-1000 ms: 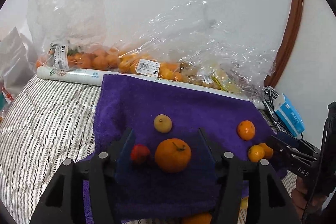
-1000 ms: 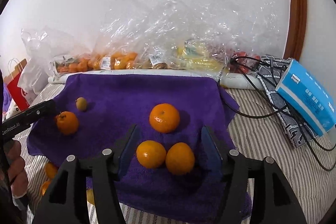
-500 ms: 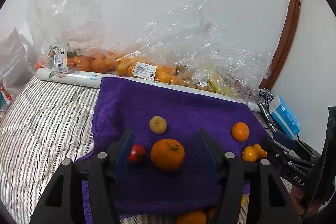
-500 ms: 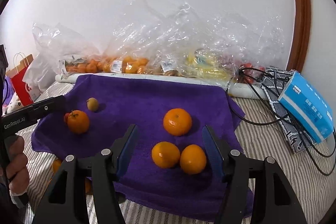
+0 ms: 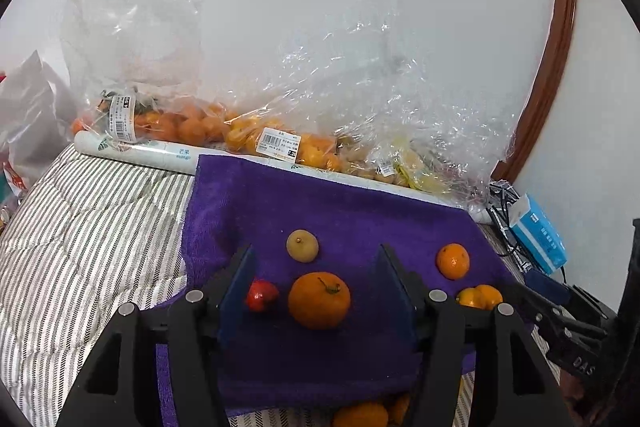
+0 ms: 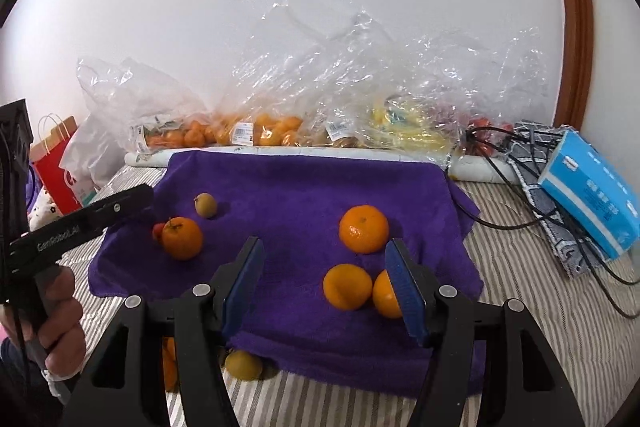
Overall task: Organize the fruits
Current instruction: 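Pull both tools back from the towel toward the loose fruits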
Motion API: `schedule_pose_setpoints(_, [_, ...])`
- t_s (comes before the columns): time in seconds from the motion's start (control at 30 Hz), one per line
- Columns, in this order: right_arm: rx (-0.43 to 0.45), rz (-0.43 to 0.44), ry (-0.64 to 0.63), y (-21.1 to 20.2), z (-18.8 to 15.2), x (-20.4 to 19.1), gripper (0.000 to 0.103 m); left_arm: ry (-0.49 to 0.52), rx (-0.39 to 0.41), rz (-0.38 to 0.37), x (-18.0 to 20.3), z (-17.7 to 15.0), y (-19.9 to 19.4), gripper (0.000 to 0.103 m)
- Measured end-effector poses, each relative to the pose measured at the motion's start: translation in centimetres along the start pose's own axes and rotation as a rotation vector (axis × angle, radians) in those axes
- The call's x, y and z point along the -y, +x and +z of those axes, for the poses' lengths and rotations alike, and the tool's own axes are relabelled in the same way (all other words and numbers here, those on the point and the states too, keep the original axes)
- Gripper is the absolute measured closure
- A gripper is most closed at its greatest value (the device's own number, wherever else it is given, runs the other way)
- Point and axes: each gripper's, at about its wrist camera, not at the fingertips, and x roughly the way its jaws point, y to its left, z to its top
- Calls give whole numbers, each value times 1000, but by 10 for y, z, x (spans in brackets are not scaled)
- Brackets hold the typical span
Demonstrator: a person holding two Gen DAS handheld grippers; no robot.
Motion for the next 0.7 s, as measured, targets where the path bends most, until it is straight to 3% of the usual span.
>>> schedule_pose_setpoints(0.2, [-61, -45, 23, -14, -8, 0, 40, -2, -31, -15, 4, 0, 3, 44])
schedule_pose_setpoints(0.47, [-52, -74, 65, -42, -19, 1, 36, 25, -26, -51, 13, -1, -4, 44])
schedule_pose_setpoints(0.6, [-39, -145, 34, -60, -28, -9, 35, 38, -22, -43, 16, -4, -6, 44])
schedule_pose_setpoints(0.7, [-64, -143, 40, -68, -33, -12, 35, 52, -29, -31, 20, -5, -5, 44])
